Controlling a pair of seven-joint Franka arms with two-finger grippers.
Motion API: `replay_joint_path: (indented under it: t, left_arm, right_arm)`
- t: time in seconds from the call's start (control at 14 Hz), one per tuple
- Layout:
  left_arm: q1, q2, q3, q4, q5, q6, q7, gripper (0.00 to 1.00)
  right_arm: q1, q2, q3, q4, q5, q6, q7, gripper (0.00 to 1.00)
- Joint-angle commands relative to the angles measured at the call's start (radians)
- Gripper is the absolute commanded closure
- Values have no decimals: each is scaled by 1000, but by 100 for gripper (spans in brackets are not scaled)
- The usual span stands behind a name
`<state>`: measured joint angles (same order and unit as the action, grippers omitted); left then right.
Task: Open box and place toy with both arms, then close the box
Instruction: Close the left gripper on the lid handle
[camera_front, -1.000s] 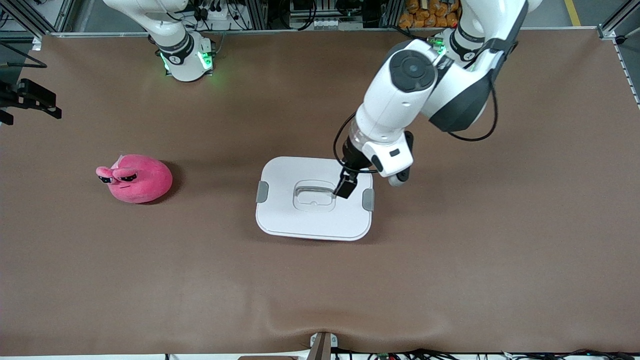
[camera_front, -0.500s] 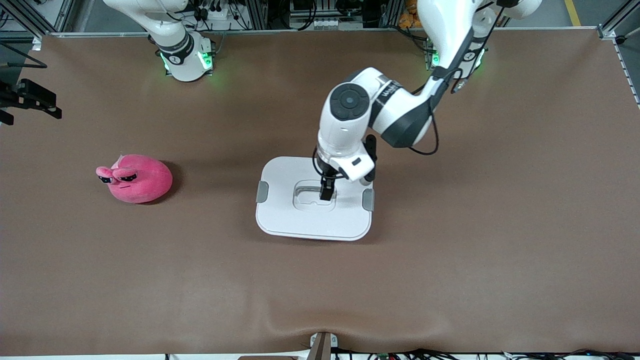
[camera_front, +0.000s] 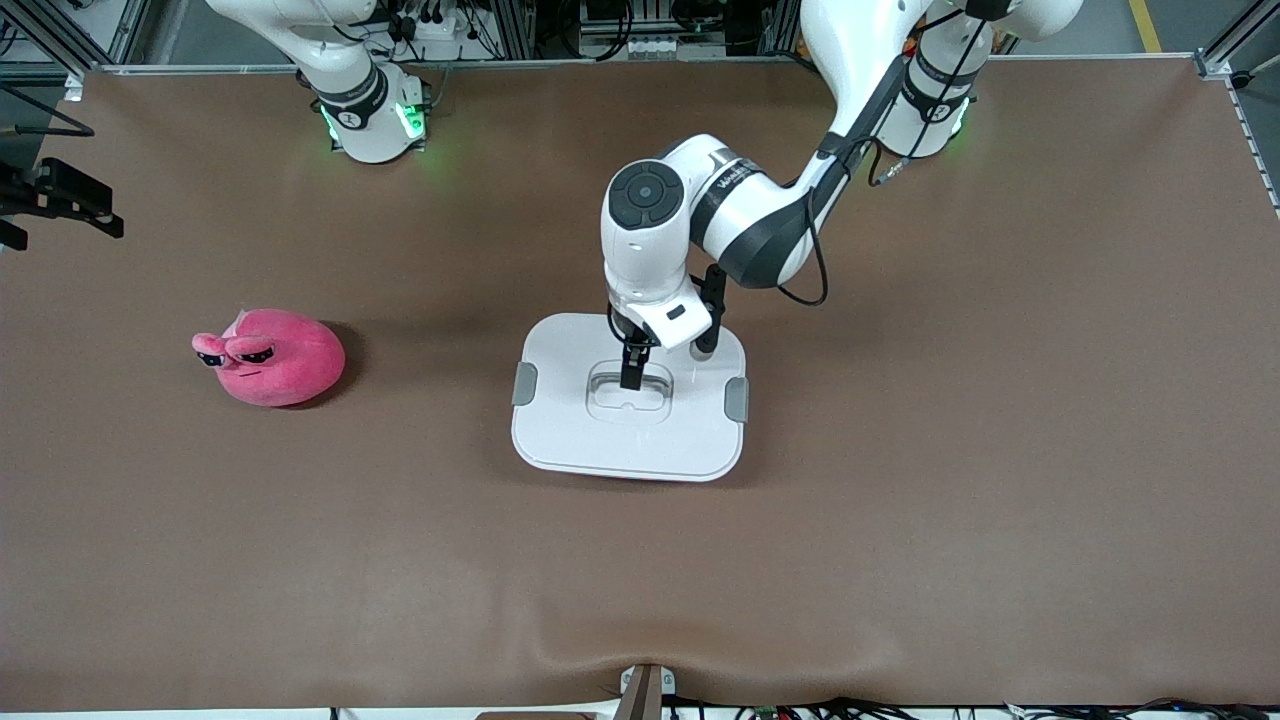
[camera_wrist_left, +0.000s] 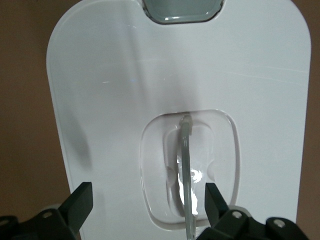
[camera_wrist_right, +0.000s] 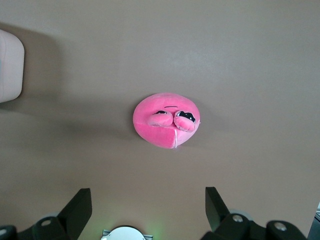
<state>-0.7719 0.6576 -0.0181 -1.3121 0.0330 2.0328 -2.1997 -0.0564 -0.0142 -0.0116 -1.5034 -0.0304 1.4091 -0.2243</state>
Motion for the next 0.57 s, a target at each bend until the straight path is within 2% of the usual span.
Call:
replay_joint_path:
  t: [0.0,0.29,0.5]
  left_arm:
    - [-12,16,12,31,19,-6,-11,11]
    - [-10,17,12,31,19,-6,-11,22]
    - [-10,17,12,30,19,-6,-11,25]
  right_arm:
    - [-11,8,7,15,0,-10,8,0]
    - [-10,8,7,15,0,-12,8,0]
    - [-10,8,7,15,0,-12,8,0]
